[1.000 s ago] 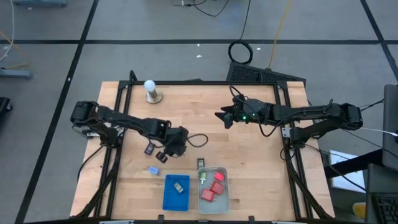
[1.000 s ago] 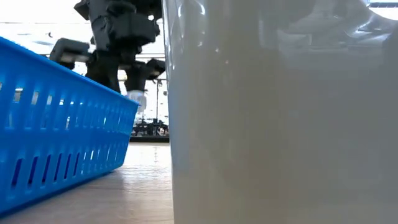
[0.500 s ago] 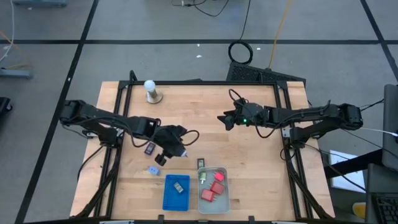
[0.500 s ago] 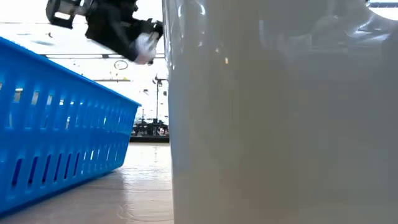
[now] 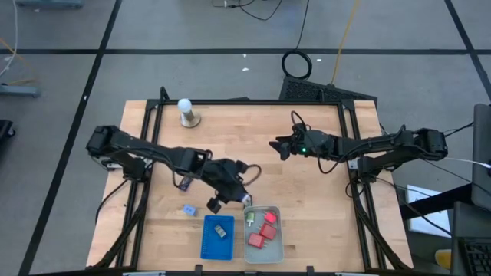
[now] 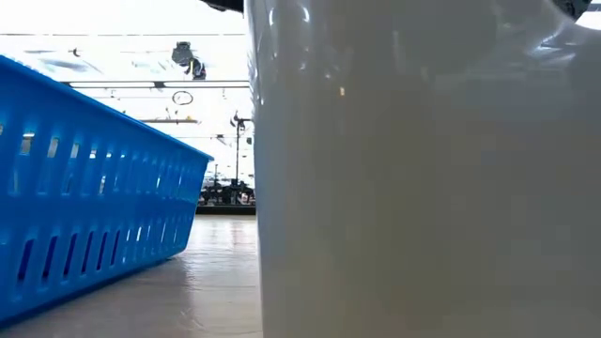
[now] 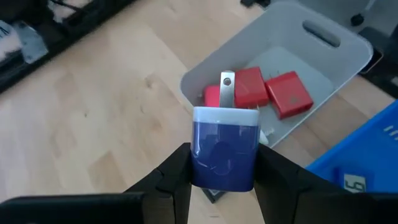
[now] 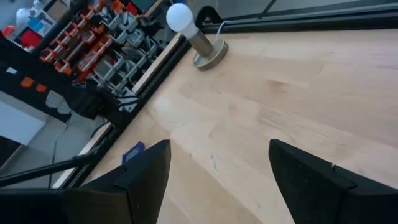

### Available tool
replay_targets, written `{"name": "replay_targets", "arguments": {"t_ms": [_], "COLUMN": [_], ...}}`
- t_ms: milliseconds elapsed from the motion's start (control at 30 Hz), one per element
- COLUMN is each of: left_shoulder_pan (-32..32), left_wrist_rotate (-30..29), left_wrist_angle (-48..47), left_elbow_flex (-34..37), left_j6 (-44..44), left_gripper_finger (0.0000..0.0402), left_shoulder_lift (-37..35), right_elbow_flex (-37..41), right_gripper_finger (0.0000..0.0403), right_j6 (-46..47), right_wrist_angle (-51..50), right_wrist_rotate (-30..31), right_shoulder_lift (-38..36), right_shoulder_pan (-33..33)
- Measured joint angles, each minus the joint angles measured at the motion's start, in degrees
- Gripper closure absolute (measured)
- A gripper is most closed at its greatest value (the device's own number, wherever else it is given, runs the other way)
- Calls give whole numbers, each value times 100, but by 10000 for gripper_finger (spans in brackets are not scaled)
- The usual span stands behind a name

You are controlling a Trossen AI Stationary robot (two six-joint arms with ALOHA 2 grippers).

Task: Pick & Place Office items
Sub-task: Put the purple charger adapter into the gray bin

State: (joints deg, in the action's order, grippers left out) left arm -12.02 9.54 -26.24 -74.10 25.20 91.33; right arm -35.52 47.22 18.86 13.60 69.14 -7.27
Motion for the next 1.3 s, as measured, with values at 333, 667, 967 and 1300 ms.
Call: {"name": "replay_targets", "arguments": {"t_ms": [333,667,967,1300], "left_shoulder_pan": [-396,-462,-473,-501], "left_wrist_rotate": [-39,17,6,-61], "left_wrist_angle": [278,642,695,772], "left_elbow_flex": [-793,-1001,-1003,-1003], "left_j6": [-156,-597,-782,-820], "left_gripper_finger": [267,267,267,265], "left_shoulder_lift": [974,1759,2184,2192], "right_elbow_flex": [8,8,8,8], "right_gripper_finger": [138,138,138,138], "right_j6": [-294,-355,-488,-488], "right_wrist_angle": [19,96,314,319], "right_wrist_rotate": [-13,-26,-35,-37], "right_shoulder_lift": [0,-2,-2,-2], "right_shoulder_pan": [-17,-17,-15,-13]}}
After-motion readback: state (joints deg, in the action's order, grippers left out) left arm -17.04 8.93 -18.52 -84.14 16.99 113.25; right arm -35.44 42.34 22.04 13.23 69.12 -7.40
